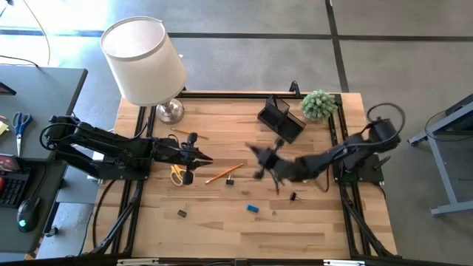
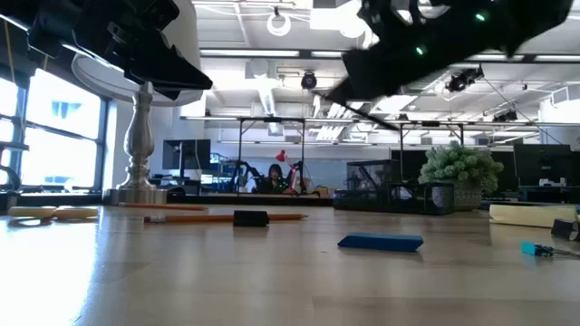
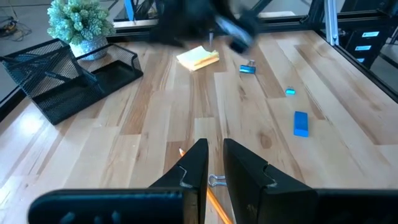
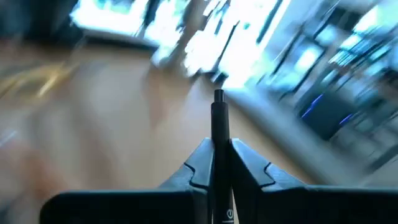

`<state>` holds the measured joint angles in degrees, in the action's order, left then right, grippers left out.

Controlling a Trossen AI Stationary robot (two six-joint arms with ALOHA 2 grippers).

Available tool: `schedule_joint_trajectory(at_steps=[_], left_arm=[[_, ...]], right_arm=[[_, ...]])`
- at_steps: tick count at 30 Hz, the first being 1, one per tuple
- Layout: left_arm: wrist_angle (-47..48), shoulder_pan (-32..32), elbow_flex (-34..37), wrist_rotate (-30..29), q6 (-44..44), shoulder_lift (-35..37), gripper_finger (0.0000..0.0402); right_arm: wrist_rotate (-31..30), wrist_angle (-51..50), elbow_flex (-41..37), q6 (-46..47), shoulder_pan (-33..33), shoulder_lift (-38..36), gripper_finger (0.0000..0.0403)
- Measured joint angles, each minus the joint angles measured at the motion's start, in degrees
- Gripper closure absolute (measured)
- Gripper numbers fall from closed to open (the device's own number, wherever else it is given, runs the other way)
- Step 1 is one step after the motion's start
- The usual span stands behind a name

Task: Pick and place office supplies into organizer
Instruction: Put the black pen into the desk organizer

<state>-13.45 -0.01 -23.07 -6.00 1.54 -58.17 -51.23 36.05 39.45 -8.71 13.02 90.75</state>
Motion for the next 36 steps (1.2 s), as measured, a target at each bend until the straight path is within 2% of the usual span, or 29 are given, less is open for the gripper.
schedule_joint_trajectory(at_steps=[3, 7, 11, 16, 24, 30, 36], left_arm=[[-0.02, -0.02, 0.00, -0.64, 0.61, 0.00, 0.0362], [-0.04, 0.00, 0.00, -1.74, 0.11, 0.00, 0.0362], [-0.02, 0.00, 0.00, -1.75, -0.31, 0.00, 0.0362], [-0.01, 0.00, 0.00, -2.00, -0.31, 0.00, 0.0362], [-0.06, 0.00, 0.00, -2.72, 0.15, -0.05, 0.0362], [-0.68, 0.00, 0.00, -4.13, 0.56, -1.67, 0.0362], [-3.59, 0.00, 0.00, -4.12, 1.12, -4.75, 0.0362]], right_arm=[[4.66, 11.52, -3.02, -9.06, -7.60, -3.68, 0.0380], [18.83, 23.44, -8.25, -8.90, -20.36, -6.45, 0.0389], [28.79, 27.81, -11.12, -5.09, -31.89, -6.44, 0.0388], [34.86, 29.59, -11.35, -3.04, -41.47, -4.28, 0.0387], [38.32, 37.63, -11.35, -0.27, -48.47, 3.94, 0.0383], [39.64, 43.75, -11.35, -0.15, -50.08, 9.56, 0.0384], [40.32, 44.23, -11.35, 1.21, -50.93, 12.25, 0.0366]])
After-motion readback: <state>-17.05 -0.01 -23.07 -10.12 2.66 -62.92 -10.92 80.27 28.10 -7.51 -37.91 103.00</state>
